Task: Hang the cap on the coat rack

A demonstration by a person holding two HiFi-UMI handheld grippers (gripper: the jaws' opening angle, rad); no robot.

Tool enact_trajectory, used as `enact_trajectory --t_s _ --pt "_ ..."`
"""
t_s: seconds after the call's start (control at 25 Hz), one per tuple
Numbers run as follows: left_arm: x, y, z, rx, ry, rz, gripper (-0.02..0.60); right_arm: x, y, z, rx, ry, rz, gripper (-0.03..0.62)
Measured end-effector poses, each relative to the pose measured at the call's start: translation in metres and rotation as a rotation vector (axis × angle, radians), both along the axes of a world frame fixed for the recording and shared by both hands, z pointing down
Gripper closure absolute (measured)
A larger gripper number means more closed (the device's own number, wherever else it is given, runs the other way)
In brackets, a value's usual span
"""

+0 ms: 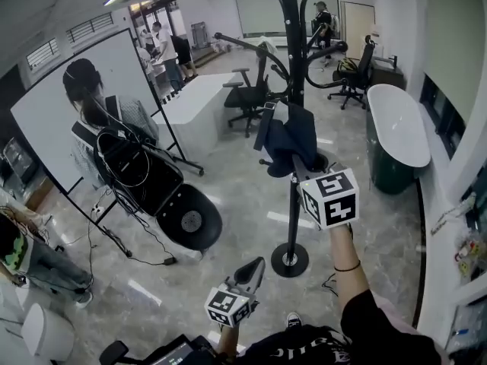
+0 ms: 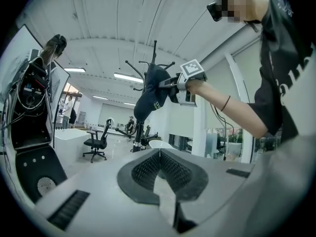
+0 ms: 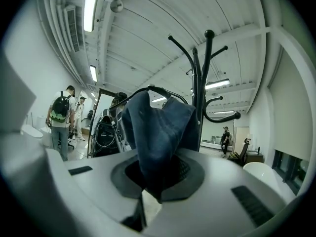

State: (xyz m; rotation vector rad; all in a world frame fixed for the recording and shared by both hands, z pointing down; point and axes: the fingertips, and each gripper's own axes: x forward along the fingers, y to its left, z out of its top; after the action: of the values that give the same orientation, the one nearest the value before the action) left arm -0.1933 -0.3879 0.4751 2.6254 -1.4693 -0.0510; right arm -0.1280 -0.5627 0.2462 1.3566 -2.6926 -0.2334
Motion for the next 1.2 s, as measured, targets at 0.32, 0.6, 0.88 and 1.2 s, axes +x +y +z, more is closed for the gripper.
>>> enact_trajectory --t_s 0.32,0.6,0.88,1.2 --pt "-0.014 -0.012 0.007 -0.01 0.0 -0.061 0.578 -0.021 -0.037 -0.01 0.011 0.064 0.021 0.56" --pt "-0.024 -0.02 0.018 -0.024 0.005 -0.084 0.578 -0.028 -0.065 0.011 -0.025 0.127 0.039 0.562" --pt "-0.019 -0.026 0.025 -0.047 0.007 -0.065 0.578 -0.045 -0.07 -0.002 0.044 0.269 0.045 0.562" --pt "-0.022 -0.026 0.03 -0.062 0.026 -0.064 0.578 -0.067 -0.079 0.019 -0.021 0.338 -0.002 0.562"
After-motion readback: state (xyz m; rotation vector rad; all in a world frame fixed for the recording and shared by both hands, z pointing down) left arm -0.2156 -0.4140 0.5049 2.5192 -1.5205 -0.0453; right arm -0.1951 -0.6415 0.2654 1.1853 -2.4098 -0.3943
